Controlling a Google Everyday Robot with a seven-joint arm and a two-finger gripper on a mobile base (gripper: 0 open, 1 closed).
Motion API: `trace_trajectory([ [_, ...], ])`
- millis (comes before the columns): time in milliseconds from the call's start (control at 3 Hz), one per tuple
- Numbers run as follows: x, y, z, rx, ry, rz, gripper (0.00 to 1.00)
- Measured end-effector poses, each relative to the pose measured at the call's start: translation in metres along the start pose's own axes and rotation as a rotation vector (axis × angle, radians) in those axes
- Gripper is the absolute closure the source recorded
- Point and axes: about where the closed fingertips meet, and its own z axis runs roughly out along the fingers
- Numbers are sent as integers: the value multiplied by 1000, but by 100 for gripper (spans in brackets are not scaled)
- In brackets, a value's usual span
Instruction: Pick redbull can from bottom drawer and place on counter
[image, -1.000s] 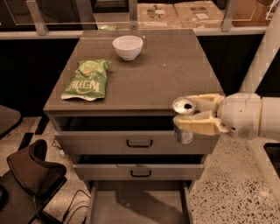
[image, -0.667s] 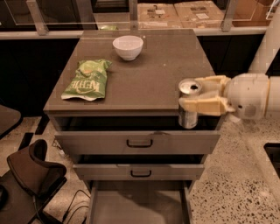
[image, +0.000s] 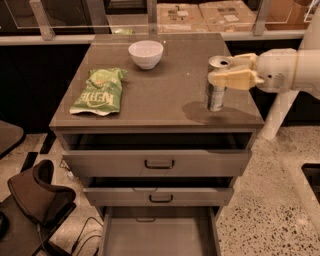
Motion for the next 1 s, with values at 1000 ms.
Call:
trace_trajectory([
  [1000,7,-96,55,-61,-84,37,100],
])
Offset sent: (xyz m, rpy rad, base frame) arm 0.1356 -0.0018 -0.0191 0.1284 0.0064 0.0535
